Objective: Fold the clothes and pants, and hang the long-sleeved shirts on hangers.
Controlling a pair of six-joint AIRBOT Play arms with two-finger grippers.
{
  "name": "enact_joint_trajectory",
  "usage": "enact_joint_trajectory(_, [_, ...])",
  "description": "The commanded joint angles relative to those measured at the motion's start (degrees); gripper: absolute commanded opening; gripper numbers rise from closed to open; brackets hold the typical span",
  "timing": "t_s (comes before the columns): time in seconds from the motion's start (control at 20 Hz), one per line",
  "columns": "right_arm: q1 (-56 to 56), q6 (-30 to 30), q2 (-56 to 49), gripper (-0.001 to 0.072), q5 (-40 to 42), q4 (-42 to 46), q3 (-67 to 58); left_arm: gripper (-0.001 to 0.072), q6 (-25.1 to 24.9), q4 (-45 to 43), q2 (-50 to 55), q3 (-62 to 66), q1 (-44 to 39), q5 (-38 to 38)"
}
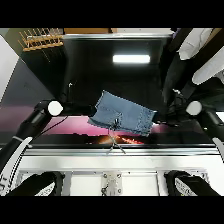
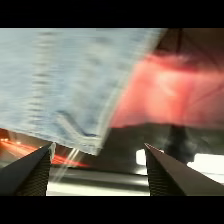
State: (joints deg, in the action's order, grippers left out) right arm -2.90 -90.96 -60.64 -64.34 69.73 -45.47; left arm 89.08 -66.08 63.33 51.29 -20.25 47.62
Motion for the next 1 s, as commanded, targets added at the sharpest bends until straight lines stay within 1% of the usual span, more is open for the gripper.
enact_joint_trajectory(0.0, [-11.91,8.79,-2.38,0.0699,1.88,-11.98,5.95,0.0188,2.01,0.13,-2.97,0.37,-3.34,0.81])
enact_joint_trajectory(0.05, [-14.73,12.09,-5.05,0.0713,3.06,-17.22,7.78,0.0019,1.97,0.11,-2.91,0.37,-4.92,0.33])
enact_joint_trajectory(0.15, [-17.94,19.74,-11.04,0.0712,3.93,-26.18,9.11,0.0017,2.08,0.13,-2.91,0.39,-7.17,-0.79])
enact_joint_trajectory(0.25, [-18.01,25.73,-16.65,0.0711,4.2,-32.74,9.07,0.0017,2.49,0.17,-2.91,0.39,-8.35,-1.49])
enact_joint_trajectory(0.35, [-16.7,29.49,-20.87,0.0707,4.59,-38.01,9.07,0.0017,3.93,0.15,-2.91,0.39,-8.57,-1.49])
enact_joint_trajectory(0.55, [-10.47,30.12,-23.85,0.0699,8.04,-41.2,8.94,0.0016,4.46,0.17,-2.91,0.39,-8.57,-1.51])
enact_joint_trajectory(0.65, [-7.08,30.14,-23.98,0.0698,10.29,-44.06,8.85,0.0016,4.46,0.17,-2.91,0.39,-8.57,-1.49])
enact_joint_trajectory(0.7, [-5.4,30.14,-24.04,0.0686,11.15,-45.92,8.76,0.0017,4.46,0.17,-2.91,0.39,-8.57,-1.49])
enact_joint_trajectory(0.75, [-3.96,30.16,-24.15,0.0578,11.63,-46.93,8.5,0.0017,4.46,0.17,-2.91,0.39,-8.57,-1.49])
enact_joint_trajectory(0.8, [-2.54,30.23,-24.3,0.0421,11.89,-47.06,8.15,0.0016,4.46,0.17,-2.91,0.39,-8.57,-1.49])
enact_joint_trajectory(0.85, [-1.33,30.77,-24.39,0.0325,12.0,-47.08,7.8,0.0017,4.46,0.15,-2.91,0.39,-8.57,-1.49])
enact_joint_trajectory(0.9, [-0.33,32.02,-24.39,0.0202,12.0,-47.08,7.41,0.0016,4.46,0.17,-2.91,0.39,-8.57,-1.49])
enact_joint_trajectory(0.95, [0.42,33.16,-24.37,0.0036,12.0,-47.08,6.91,0.0017,4.46,0.15,-2.91,0.39,-8.57,-1.49])
